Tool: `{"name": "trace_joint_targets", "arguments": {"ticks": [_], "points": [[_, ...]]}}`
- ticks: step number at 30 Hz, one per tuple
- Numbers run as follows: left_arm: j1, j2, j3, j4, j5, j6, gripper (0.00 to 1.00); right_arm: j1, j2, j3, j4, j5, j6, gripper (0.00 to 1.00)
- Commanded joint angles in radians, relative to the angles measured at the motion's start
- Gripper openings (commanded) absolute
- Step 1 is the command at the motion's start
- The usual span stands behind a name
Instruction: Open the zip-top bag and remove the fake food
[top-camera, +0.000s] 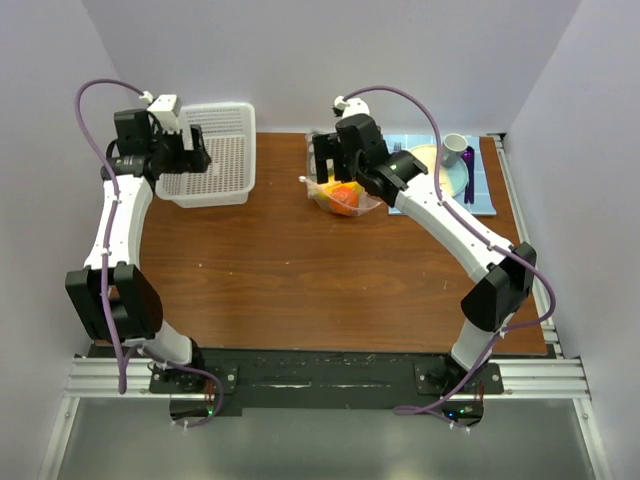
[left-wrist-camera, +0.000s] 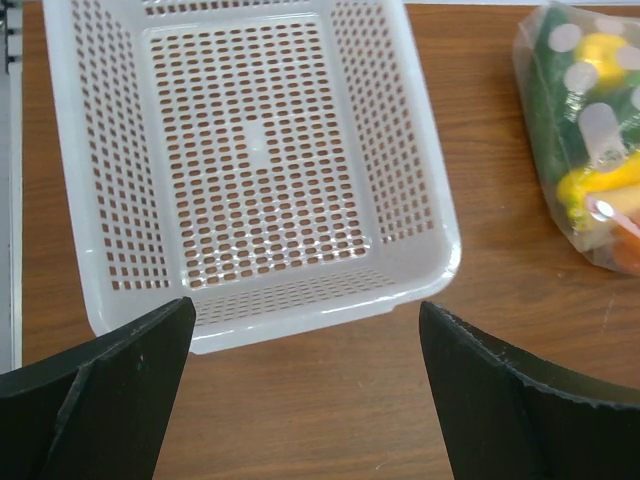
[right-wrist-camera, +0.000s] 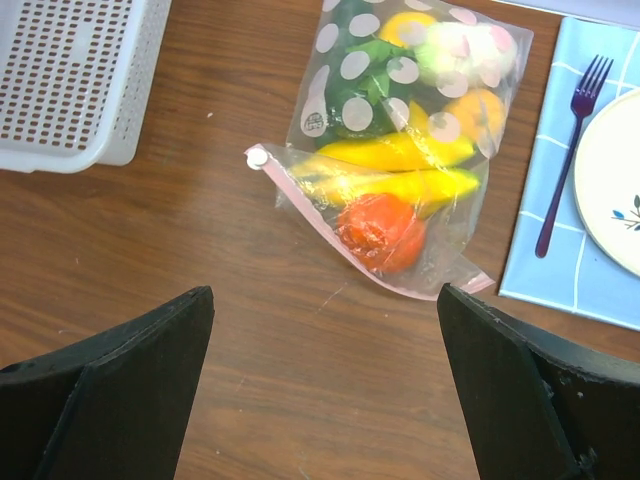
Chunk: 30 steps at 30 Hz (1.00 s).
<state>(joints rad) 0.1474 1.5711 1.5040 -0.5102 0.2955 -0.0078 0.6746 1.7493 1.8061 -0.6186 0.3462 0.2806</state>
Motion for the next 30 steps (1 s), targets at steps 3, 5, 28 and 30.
{"name": "trace_joint_targets", "arguments": {"ticks": [3,5,28,30], "points": [[0.053,0.07,0.036,0.099,-0.084,-0.055,1.0,0.006,0.004,0.01,0.04,-0.013,-0.029,0.99],[0.063,0.095,0.051,0.114,-0.105,-0.06,1.0,0.011,0.013,0.001,0.081,-0.016,-0.043,0.99],[0.149,0.332,0.16,0.202,-0.07,-0.049,1.0,0.029,0.369,0.012,0.47,-0.007,-0.293,0.93],[0.149,0.374,0.202,0.199,-0.075,-0.055,1.0,0.029,0.372,-0.002,0.471,-0.018,-0.288,0.87]]}}
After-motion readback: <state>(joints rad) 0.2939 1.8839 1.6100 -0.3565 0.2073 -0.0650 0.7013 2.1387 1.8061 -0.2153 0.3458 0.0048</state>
